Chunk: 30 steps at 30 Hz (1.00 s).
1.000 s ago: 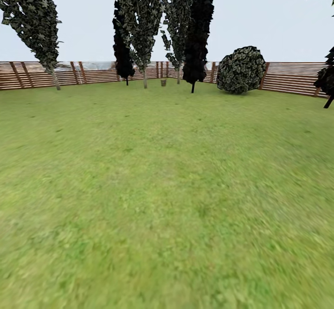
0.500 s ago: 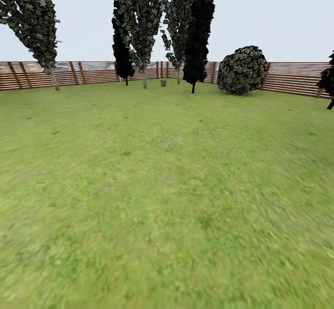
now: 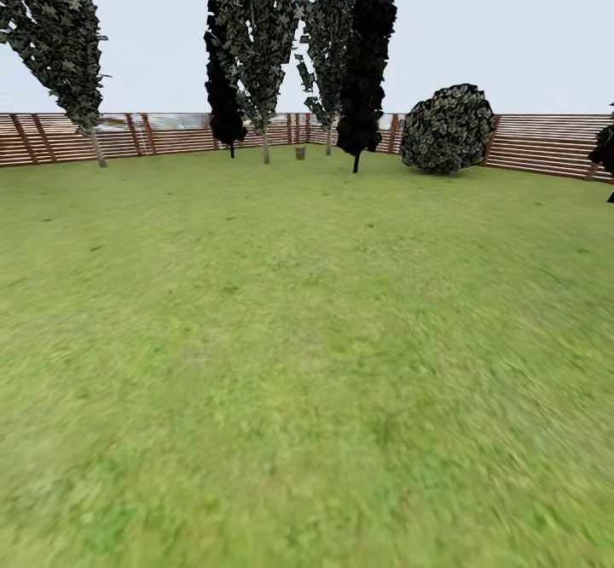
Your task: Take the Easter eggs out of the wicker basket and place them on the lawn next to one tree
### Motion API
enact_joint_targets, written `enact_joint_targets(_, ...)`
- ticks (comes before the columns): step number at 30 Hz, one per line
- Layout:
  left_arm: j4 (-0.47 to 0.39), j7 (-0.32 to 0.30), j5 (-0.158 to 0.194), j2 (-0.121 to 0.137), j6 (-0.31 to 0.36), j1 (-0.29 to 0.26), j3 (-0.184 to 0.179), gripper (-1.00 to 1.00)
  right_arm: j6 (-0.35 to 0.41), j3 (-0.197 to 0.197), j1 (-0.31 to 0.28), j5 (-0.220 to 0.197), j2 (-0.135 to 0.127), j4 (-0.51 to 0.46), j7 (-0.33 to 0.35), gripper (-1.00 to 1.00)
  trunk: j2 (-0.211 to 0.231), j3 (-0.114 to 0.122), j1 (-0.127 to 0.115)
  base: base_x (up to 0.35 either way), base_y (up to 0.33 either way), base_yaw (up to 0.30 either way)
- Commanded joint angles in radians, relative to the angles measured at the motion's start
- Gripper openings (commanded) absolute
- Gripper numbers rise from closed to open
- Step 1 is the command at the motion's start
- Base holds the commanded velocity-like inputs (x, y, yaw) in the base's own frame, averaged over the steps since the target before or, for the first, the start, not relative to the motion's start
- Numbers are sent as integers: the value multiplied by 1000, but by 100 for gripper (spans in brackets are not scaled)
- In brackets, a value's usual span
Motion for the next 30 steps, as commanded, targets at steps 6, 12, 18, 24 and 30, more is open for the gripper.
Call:
enact_joint_targets(6,0,24,-4,0,-4,0,-8,100,-7,-7,0,-4,0,2,0,100,-1,-1,1,340,0,0)
enact_joint_targets(12,0,30,-1,0,-5,0,-8,100,-7,-7,0,-4,0,2,0,100,-1,-1,1,340,0,0)
enact_joint_targets(18,0,41,-4,0,-5,1,-9,100,-7,-7,0,-4,0,2,0,100,-1,-1,1,340,0,0)
enact_joint_targets(24,0,44,-4,0,-5,1,-9,100,-7,-7,0,-4,0,2,0,100,-1,-1,1,340,0,0)
enact_joint_targets(30,0,44,-4,0,-5,1,-9,100,-7,-7,0,-4,0,2,0,100,-1,-1,1,340,0,0)
